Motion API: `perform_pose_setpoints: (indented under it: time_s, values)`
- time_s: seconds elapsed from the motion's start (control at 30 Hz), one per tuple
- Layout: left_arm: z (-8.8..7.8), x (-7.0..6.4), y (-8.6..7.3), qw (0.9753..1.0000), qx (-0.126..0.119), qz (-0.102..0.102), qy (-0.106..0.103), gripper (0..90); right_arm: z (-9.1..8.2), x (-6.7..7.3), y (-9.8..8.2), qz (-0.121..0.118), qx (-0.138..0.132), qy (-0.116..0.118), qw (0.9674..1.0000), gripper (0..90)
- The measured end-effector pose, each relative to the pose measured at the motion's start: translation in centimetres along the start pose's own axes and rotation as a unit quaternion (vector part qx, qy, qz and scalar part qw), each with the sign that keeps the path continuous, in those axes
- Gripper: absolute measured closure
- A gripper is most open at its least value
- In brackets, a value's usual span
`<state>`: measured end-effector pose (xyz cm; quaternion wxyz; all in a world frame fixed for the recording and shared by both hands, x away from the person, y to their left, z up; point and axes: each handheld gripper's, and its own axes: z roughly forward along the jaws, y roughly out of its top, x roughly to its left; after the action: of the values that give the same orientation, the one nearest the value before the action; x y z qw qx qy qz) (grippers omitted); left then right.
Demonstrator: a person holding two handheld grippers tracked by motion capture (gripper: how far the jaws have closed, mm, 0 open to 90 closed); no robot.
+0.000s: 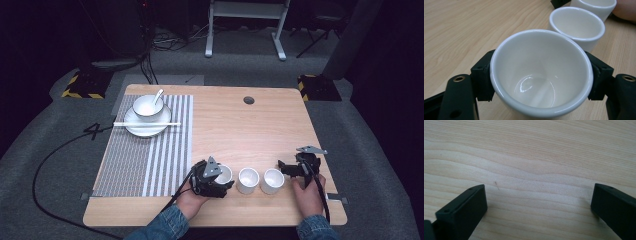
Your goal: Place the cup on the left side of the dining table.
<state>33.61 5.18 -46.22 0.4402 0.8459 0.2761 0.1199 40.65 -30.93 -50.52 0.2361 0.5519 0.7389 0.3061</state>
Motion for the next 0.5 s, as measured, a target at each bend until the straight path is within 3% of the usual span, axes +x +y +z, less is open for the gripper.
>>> perform_pose_setpoints:
  time_s: [0.3,0.5]
  values:
    - [-1.8,0.9,1.5,0.9996,-0.024,-0.002,0.013,27.2,0.0,0.0,0.0,0.000,0.000,0.000,1.0000,0.4]
    - [-2.8,1.3,2.5,0.9990,-0.036,0.007,0.026,27.2,0.0,0.0,0.0,0.000,0.000,0.000,1.0000,0.4]
